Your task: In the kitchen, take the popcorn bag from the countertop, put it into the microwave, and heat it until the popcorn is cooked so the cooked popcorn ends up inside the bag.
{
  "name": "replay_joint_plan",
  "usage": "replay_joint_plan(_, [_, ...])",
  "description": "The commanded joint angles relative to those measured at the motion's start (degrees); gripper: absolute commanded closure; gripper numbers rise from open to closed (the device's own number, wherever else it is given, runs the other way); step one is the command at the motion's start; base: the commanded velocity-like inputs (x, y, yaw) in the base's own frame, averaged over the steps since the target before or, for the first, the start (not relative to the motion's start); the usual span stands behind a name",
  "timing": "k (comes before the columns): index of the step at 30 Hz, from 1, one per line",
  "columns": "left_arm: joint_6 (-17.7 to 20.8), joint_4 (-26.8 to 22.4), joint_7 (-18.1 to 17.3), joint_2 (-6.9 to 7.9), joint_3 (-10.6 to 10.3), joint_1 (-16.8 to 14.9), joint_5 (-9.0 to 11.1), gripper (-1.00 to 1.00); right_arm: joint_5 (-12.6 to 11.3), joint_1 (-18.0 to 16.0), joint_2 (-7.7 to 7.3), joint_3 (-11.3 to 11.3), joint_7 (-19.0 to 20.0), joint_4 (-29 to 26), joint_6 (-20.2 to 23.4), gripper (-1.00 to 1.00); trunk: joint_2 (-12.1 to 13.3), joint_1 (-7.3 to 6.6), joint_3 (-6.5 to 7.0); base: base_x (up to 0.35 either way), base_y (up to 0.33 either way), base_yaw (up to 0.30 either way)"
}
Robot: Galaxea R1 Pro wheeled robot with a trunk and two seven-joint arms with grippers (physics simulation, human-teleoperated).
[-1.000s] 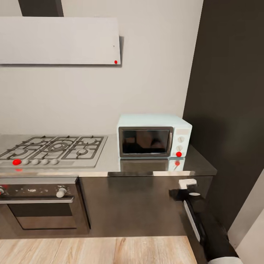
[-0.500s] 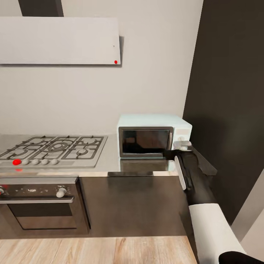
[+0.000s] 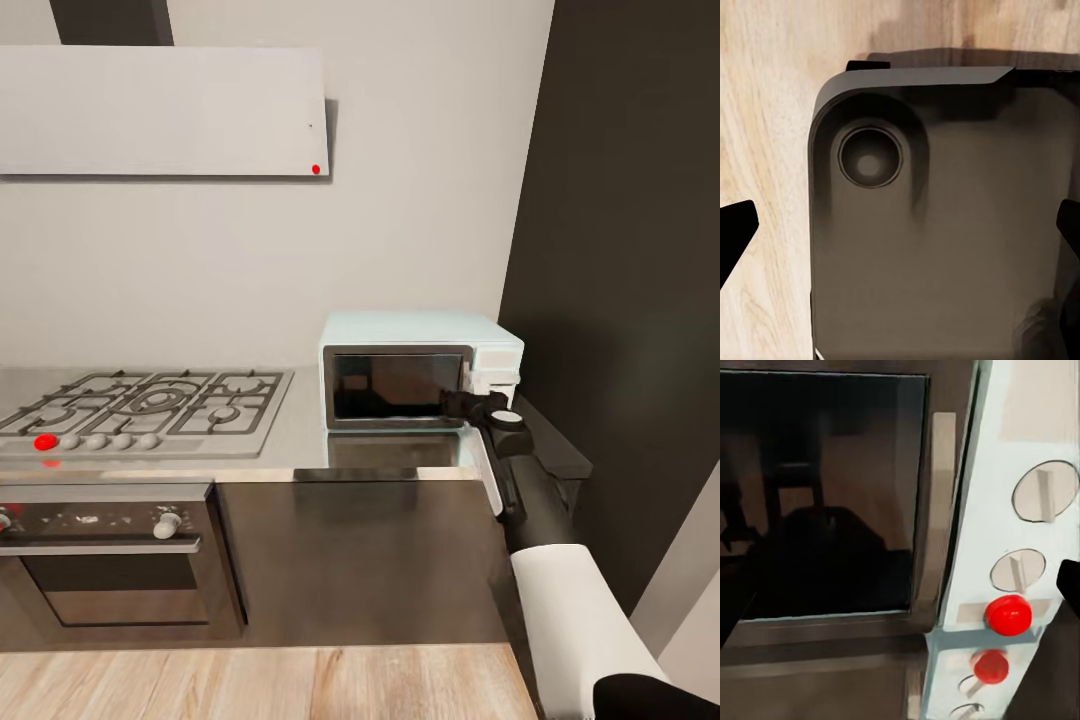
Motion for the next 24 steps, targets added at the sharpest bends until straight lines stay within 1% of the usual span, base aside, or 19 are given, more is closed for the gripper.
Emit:
replay_joint_plan(1, [-0.14,-0.01,0.05,-0.01,0.06,-0.01,0.15,-1.0,0.52,-0.04,-0.72,-0.09,0.79,-0.01,0.28,-1.0,-0.03,0.0,-0.06,0.0,0.0,0.0])
replay_joint_plan(2, [-0.14,-0.01,0.08,-0.01,0.06,-0.02,0.15,-1.0,0.5,-0.04,-1.88,-0.1,1.42,0.04,0.22,-1.0,-0.03,0.0,-0.06,0.0,0.0,0.0])
replay_joint_plan(4, [-0.14,-0.01,0.09,-0.01,0.06,-0.02,0.15,-1.0,0.47,-0.04,-2.43,-0.1,1.68,0.08,0.2,-1.0,-0.03,0.0,-0.06,0.0,0.0,0.0])
replay_joint_plan(6, [-0.14,-0.01,0.09,-0.01,0.06,-0.02,0.15,-1.0,0.48,-0.04,-2.72,-0.11,1.81,1.31,0.14,-1.0,-0.03,0.0,-0.06,0.0,0.0,0.0])
replay_joint_plan(10, [-0.14,-0.03,0.07,-0.01,0.03,-0.02,0.15,-1.0,0.54,-0.04,-2.81,-0.49,1.82,2.83,0.1,-1.0,-0.03,0.0,-0.06,0.0,0.0,0.0])
replay_joint_plan(13, [-0.14,-0.09,0.14,0.0,0.06,-0.02,0.15,-1.0,0.63,-0.04,-2.82,-2.26,2.0,2.97,0.01,-1.0,-0.03,0.0,-0.06,0.0,0.0,0.0])
replay_joint_plan(18, [-0.06,-0.03,0.18,0.0,0.0,0.0,0.17,-1.0,0.45,-0.04,-2.83,-2.48,2.11,3.05,0.0,-1.0,-0.03,0.0,-0.06,0.024,0.0,0.0])
replay_joint_plan(24, [-0.05,-0.01,0.18,0.08,-0.02,-0.02,0.2,-1.0,0.41,-0.04,-2.82,-2.48,2.12,3.07,0.0,-1.0,-0.03,0.0,-0.06,0.193,0.0,0.0])
